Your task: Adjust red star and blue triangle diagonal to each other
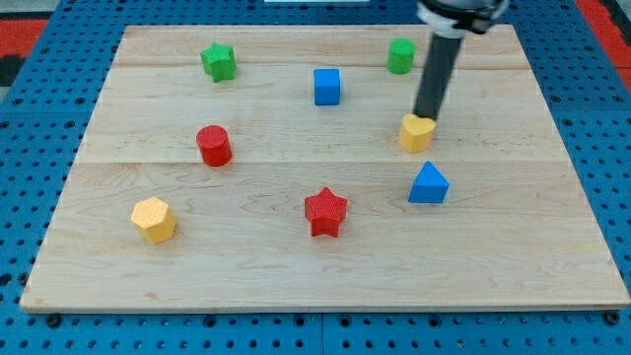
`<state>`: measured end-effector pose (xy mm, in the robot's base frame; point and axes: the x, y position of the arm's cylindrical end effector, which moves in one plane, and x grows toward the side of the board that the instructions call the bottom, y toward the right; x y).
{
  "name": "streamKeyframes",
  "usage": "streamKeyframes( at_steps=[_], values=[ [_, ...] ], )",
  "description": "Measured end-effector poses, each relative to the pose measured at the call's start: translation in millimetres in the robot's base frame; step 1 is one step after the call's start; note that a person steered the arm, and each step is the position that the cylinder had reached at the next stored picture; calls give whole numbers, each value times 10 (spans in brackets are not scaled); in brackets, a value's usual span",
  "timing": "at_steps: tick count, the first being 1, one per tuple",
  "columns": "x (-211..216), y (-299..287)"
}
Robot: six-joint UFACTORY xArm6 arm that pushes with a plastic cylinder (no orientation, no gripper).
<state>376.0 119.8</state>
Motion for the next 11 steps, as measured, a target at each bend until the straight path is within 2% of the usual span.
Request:
streamKeyframes(
  at_steps=[1,2,3,5,6,7,8,11],
  values=[
    [5,428],
    [214,870],
    [867,975],
    [949,558],
    [1264,566],
    [1435,268],
    [1499,-398],
    [1419,-684]
  ],
)
